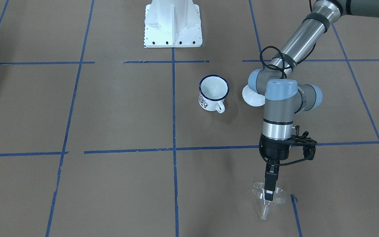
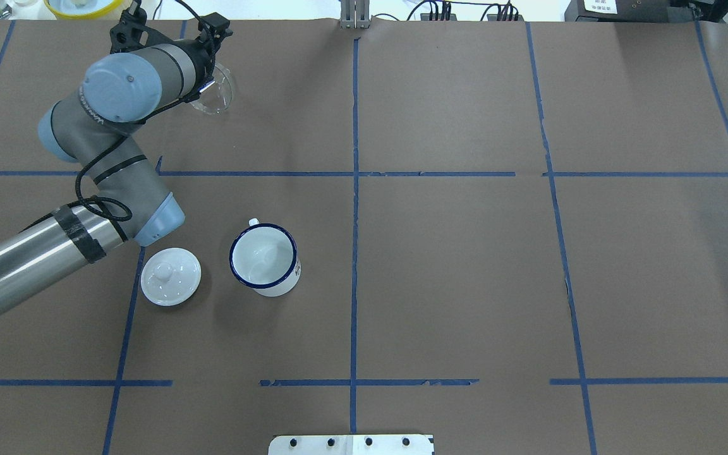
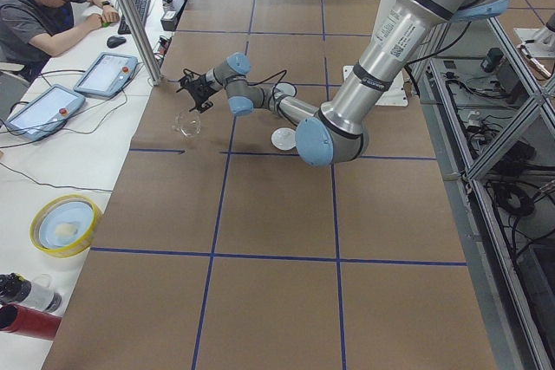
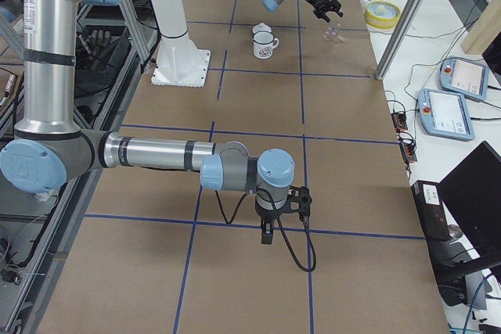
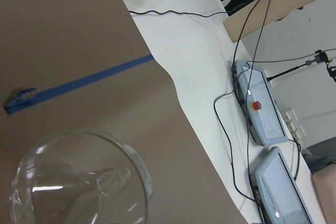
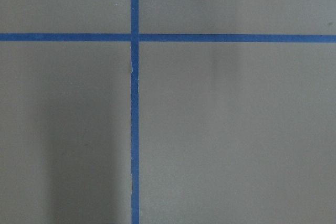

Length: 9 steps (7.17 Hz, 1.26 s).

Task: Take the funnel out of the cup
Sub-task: 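Set the funnel down farther from the robot and open the left gripper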

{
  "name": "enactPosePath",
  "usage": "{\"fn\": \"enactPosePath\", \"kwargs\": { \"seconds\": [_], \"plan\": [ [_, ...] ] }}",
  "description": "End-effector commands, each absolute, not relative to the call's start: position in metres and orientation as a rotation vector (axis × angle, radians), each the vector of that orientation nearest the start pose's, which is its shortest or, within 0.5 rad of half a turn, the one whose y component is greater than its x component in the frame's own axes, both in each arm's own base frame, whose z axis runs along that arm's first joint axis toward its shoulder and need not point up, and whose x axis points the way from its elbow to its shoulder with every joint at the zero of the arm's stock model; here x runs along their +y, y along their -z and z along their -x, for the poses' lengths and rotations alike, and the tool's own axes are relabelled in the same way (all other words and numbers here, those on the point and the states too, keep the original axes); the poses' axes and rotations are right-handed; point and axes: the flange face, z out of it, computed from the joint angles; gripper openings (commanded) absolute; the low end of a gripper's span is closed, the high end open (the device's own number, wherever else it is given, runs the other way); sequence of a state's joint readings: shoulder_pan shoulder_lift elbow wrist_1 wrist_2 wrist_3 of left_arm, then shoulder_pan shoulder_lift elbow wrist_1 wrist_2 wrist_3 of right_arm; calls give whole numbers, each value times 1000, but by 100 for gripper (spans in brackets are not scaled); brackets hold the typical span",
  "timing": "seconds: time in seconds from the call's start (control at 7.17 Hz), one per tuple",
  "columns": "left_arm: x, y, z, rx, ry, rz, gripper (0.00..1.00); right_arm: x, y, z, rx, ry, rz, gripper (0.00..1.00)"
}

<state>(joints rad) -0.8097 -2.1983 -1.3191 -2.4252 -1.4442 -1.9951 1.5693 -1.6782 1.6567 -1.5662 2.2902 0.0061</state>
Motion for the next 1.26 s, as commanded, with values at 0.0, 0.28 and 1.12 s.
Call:
{"fn": "enactPosePath", "kwargs": {
  "seconds": [0.0,0.28,1.12],
  "plan": [
    [-594,-270,-365,1298,928,-393,100,-445,-670,-67,-719,-10,19,100],
    [-542,-246,-319,1147,618,-300,100,-445,-670,-67,-719,-10,19,100],
    [-418,-274,-349,809,278,75,100,-445,-670,-67,-719,-10,19,100]
  ]
}}
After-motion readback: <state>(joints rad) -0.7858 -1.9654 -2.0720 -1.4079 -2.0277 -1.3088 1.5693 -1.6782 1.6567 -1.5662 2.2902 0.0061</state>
